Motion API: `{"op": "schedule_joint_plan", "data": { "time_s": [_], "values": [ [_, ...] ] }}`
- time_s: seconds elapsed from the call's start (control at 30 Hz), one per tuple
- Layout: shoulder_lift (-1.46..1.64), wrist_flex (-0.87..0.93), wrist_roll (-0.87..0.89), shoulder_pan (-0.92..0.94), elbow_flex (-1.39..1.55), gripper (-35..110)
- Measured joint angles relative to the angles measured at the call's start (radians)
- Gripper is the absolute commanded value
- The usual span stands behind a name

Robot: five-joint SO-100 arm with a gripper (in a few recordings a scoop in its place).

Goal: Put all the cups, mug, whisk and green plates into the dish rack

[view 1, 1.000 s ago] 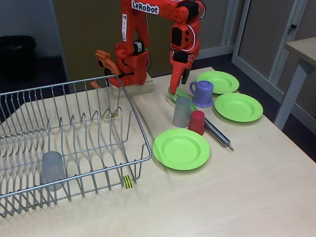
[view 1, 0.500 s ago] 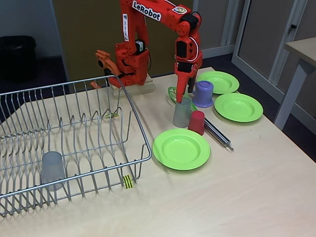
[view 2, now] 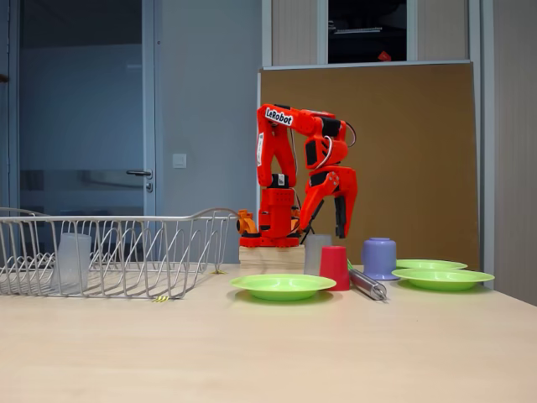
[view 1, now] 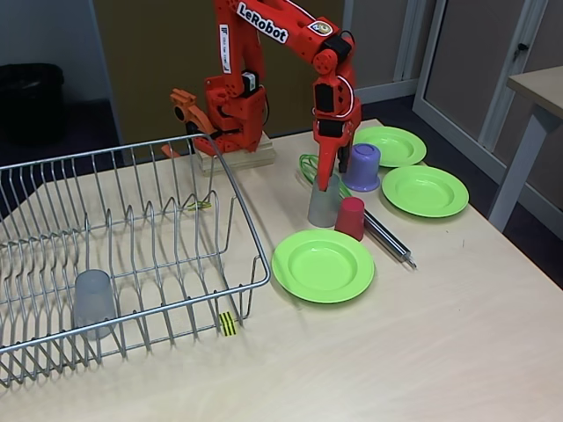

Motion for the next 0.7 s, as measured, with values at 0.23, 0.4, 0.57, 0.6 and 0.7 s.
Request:
{"op": "schedule_joint_plan", "data": {
  "time_s": [0.23,0.4,0.57,0.6,0.7],
  "values": [
    [0.018,-0.072,-0.023,0.0,0.086,44],
    [0.043,-0.101,-0.029,0.018,0.129,42],
    [0.044,-0.172,-0.06,0.034,0.176,39],
    [0.046,-0.175,-0.069,0.041,0.19,38],
    [0.046,-0.215,-0.097,0.06,0.216,35]
  ]
}}
